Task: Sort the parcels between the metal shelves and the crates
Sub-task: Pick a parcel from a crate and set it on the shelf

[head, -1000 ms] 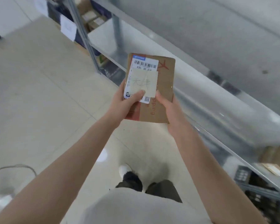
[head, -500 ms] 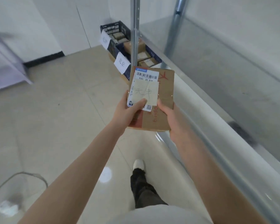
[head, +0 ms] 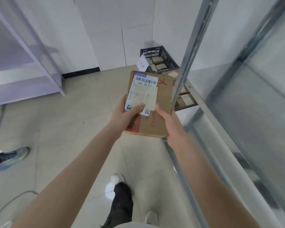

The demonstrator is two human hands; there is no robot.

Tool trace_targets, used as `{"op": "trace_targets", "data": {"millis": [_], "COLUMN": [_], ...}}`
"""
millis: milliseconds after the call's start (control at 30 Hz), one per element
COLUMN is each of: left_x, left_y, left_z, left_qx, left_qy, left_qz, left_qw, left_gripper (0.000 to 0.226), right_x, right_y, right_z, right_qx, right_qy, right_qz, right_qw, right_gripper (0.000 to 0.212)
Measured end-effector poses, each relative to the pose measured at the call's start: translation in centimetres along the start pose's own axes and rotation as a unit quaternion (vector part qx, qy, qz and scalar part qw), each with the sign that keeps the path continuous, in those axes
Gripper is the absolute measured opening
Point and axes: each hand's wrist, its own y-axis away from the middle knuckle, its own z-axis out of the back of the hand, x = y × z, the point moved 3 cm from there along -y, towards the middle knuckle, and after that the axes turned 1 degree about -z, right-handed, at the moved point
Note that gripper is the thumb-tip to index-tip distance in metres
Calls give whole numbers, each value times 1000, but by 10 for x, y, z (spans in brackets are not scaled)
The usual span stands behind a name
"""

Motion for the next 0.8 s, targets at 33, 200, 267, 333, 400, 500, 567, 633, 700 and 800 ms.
{"op": "trace_targets", "data": {"millis": [33,200,267,333,400,500,567,633,700,800], "left_x": [-4,-24,-37,-47,-56,-65,-72,-82,-91,-104], "left_y": [-21,-121,-161,-207,-252,-318,-369,-423,-473,-539], "left_z": [10,64,81,95,104,109,111,111,111,108], "left_qx": [-3,-6,16,37,47,61,67,72,72,82], "left_qy": [1,3,-6,-14,-22,-32,-31,-34,-33,-36], "left_qz": [-2,-7,-3,-6,-7,-7,-7,-13,-12,-6], "left_qw": [1000,1000,1000,999,999,998,997,997,997,996], "left_gripper": [43,45,44,45,48,48,47,48,49,50], "right_x": [8,41,54,67,81,104,121,141,162,196], "right_y": [-21,-115,-148,-186,-223,-282,-328,-373,-417,-473], "right_z": [-11,-69,-91,-109,-121,-133,-139,-144,-148,-153], "right_qx": [4,6,-4,-13,-24,-33,-46,-55,-54,-51], "right_qy": [1,5,10,-19,-30,-41,-40,-46,-58,-58], "right_qz": [0,-8,-10,-3,0,5,6,4,-3,-11], "right_qw": [1000,1000,1000,1000,999,999,998,997,997,997], "right_gripper": [46,40,40,35,36,45,43,40,40,38]}}
